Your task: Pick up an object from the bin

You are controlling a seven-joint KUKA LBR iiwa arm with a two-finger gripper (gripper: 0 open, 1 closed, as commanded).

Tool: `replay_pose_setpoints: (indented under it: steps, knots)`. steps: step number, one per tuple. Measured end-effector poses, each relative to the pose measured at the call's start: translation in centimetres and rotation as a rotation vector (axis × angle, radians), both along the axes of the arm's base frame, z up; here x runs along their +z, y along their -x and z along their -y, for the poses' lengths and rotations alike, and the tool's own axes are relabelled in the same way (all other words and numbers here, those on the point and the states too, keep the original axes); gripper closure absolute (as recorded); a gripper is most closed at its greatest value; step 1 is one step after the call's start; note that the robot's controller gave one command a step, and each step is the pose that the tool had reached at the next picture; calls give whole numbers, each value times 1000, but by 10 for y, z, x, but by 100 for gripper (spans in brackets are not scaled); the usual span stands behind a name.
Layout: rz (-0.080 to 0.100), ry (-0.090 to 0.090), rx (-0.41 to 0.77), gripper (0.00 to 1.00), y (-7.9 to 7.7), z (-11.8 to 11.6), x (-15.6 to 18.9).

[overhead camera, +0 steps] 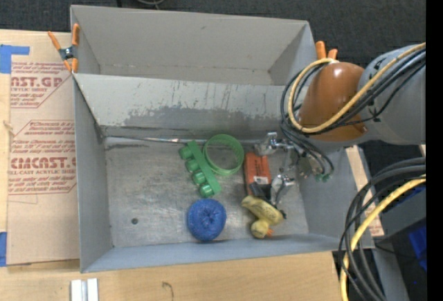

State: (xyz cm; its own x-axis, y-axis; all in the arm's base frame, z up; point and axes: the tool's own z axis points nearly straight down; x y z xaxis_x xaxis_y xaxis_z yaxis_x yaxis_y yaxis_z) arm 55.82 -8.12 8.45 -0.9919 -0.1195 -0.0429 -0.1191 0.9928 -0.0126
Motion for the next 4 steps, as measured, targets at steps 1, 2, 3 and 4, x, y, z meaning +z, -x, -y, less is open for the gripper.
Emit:
replay_pose_setpoints:
  steps: [1,2,3,4]
  knots:
    - [-3,-7,-121,100,38,19,-3]
    - [-55,-8,-120,0,50,20,-8]
    - [5,-6,-122,100,36,20,-3]
    - [4,-6,-123,100,36,20,-3]
